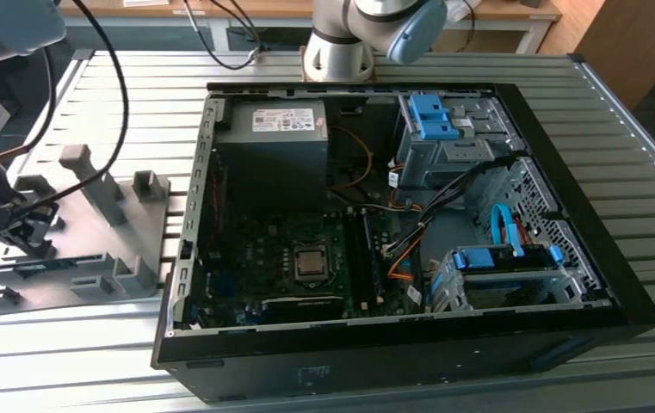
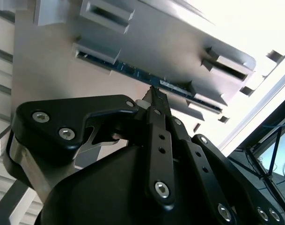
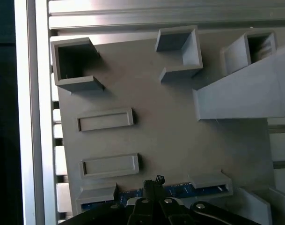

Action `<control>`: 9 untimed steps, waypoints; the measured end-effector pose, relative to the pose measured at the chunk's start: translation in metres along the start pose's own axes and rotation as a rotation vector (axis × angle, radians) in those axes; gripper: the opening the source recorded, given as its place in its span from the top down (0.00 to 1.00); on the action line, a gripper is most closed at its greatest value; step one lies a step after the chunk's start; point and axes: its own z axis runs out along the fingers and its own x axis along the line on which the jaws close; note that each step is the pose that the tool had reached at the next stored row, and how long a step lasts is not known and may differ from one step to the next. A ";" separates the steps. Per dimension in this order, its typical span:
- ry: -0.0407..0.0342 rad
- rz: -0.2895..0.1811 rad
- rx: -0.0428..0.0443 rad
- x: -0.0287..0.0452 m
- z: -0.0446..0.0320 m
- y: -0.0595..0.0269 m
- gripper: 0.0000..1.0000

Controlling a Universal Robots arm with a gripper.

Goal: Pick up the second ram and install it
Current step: 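Reach for the second ram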

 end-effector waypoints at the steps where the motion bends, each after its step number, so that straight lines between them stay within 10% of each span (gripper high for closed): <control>1: -0.0001 0.000 0.0024 -0.0001 0.0000 -0.0018 0.90; 9: -0.0007 -0.001 0.0118 -0.0004 0.0004 -0.0063 0.90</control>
